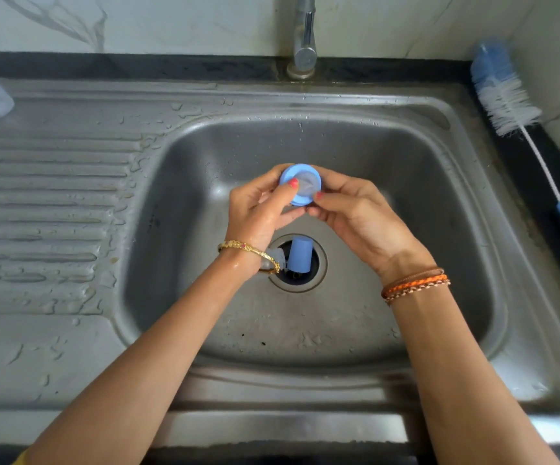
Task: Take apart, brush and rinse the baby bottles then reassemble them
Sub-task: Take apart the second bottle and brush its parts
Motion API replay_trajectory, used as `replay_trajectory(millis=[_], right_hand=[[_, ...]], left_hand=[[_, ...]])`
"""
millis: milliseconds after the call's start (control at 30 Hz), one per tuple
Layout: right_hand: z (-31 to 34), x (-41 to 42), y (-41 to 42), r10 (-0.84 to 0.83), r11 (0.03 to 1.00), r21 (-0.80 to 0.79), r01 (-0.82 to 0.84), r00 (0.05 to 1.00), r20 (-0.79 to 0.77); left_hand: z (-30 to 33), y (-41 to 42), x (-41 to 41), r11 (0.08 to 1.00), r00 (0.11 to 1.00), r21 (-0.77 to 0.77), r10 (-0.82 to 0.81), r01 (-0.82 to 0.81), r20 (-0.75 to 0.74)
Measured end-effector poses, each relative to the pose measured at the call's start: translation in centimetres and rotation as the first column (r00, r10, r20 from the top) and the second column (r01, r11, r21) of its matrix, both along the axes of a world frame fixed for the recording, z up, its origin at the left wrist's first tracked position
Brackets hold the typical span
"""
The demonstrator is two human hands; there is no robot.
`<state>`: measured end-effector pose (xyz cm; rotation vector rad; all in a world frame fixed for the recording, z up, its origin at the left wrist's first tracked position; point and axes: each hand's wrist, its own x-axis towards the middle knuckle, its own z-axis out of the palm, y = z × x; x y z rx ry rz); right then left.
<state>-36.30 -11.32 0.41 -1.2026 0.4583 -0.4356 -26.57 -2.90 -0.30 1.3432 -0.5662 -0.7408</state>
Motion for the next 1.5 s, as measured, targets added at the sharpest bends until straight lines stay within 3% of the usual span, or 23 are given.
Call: replay_trajectory(millis=[267, 500, 667, 1033, 1167, 1300, 1500], right_hand=[[0.5, 0.8, 0.8, -0.114, 0.992, 0.042, 0.115, 0.993, -0.015], [-0.1, 1.3, 1.6, -0.289, 0.931, -0.268, 0.246, 0.948, -0.135], [0.2, 1.1, 1.6, -0.341, 0.915, -0.28, 0.29, 0.927, -0.153], [0.9, 1.2, 2.6, -0.433, 0.896, -0.147, 0.42, 0.899, -0.069], [1.1, 1.0, 2.8, -0.432, 0.902, -0.045, 0.43, 0.901, -0.038], [1.0, 0.4, 1.7, -0.315, 0.946, 0.067, 0.317, 0.948, -0.04], [0.9, 0.5, 1.2, -0.216, 0.97, 0.106, 0.218, 0.976, -0.029]], left_hand=[[-0.1, -0.1, 0.5, 1.0, 0.999, -0.015, 0.005, -0.006, -0.032], [-1.2, -0.6, 0.3, 0.999, 1.0, 0.036, -0.022, 0.023, -0.017], [-1.4, -0.7, 0.1, 0.999, 0.997, 0.014, -0.034, 0.035, -0.075], [-1.4, -0.5, -0.3, 0.976, 0.997, -0.205, -0.061, 0.068, 0.039], [-1.7, -0.4, -0.2, 0.977, 0.995, -0.192, -0.077, 0.088, 0.065], [-1.9, -0.5, 0.2, 0.988, 0.997, -0.144, -0.052, 0.06, 0.062], [-1.4, -0.6, 0.4, 0.994, 0.999, -0.113, -0.016, 0.01, -0.049]])
